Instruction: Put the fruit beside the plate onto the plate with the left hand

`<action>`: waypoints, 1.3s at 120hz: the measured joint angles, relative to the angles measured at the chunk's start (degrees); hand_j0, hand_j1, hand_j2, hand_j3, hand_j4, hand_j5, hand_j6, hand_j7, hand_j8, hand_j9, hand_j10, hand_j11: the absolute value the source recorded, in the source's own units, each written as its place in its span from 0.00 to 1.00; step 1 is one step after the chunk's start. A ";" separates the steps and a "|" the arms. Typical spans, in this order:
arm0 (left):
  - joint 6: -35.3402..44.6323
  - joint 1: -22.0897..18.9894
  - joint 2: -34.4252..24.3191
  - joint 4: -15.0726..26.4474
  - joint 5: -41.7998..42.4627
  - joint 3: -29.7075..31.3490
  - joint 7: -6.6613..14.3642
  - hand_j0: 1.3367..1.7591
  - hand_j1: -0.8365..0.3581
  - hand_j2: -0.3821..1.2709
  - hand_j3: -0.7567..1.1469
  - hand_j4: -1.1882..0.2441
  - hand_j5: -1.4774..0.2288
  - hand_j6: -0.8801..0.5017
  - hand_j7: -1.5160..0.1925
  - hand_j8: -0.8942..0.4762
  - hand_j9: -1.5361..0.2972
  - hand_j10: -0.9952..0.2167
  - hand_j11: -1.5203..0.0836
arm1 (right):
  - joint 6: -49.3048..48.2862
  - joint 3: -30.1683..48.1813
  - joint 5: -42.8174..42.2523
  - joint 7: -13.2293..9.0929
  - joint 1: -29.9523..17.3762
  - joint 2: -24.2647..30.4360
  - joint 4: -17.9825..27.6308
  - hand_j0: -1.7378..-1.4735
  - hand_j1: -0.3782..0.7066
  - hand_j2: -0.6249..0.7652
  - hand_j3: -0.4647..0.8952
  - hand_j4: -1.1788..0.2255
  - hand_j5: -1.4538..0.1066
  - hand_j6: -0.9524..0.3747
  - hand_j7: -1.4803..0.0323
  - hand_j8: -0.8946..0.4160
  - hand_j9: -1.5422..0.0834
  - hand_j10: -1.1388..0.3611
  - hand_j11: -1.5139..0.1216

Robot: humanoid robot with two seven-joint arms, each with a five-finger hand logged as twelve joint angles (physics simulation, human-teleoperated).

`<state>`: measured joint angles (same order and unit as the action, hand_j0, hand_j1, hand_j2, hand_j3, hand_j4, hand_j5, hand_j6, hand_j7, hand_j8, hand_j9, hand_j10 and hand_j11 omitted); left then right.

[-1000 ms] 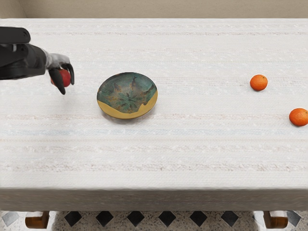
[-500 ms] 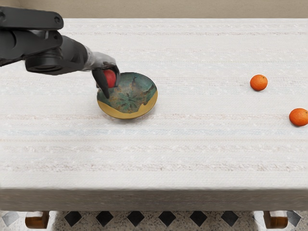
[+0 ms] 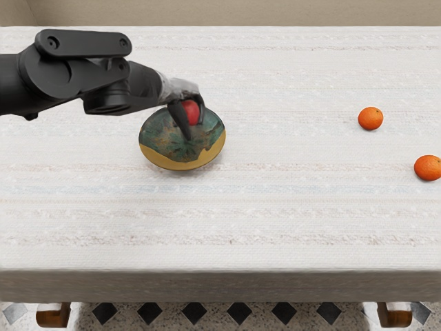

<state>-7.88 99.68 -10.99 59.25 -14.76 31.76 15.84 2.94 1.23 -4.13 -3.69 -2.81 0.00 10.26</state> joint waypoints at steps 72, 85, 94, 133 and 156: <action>11.47 -1.33 0.97 0.56 0.05 0.44 0.05 0.76 0.53 0.30 0.40 0.49 0.49 0.32 0.52 0.33 0.49 0.43 0.55 | 0.00 0.00 0.00 0.00 0.00 0.00 0.01 0.30 0.06 0.45 0.34 0.82 0.91 0.70 0.96 0.66 0.93 0.74 0.91; 11.59 -1.33 0.60 0.83 0.27 0.38 0.00 0.76 0.57 0.29 0.40 0.52 0.53 0.34 0.55 0.35 0.53 0.46 0.59 | 0.00 0.00 0.00 0.00 0.00 0.00 0.01 0.30 0.06 0.45 0.34 0.82 0.91 0.70 0.96 0.66 0.93 0.74 0.91; 11.58 -1.33 0.21 1.22 0.39 0.35 -0.01 0.76 0.61 0.28 0.40 0.55 0.57 0.36 0.59 0.38 0.56 0.50 0.63 | 0.01 0.00 0.00 0.00 0.00 0.00 0.02 0.30 0.06 0.45 0.34 0.82 0.91 0.70 0.96 0.66 0.93 0.74 0.91; 10.81 -2.02 -17.69 10.39 0.83 -4.44 -0.10 0.76 0.71 0.27 0.40 0.63 0.65 0.43 0.67 0.45 0.64 0.59 0.72 | 0.01 0.00 0.00 0.00 0.00 0.00 0.01 0.30 0.06 0.45 0.34 0.82 0.91 0.70 0.96 0.66 0.93 0.74 0.90; 2.89 -12.99 -28.44 15.58 0.74 -15.62 -0.11 0.76 0.73 0.26 0.40 0.64 0.66 0.44 0.69 0.46 0.65 0.60 0.73 | 0.01 0.00 0.00 0.00 0.00 0.00 0.01 0.30 0.06 0.45 0.34 0.82 0.91 0.70 0.96 0.66 0.93 0.74 0.91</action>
<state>-4.99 86.69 -39.43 74.83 -14.02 16.14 15.73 2.95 1.23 -4.13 -3.69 -2.81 0.00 10.27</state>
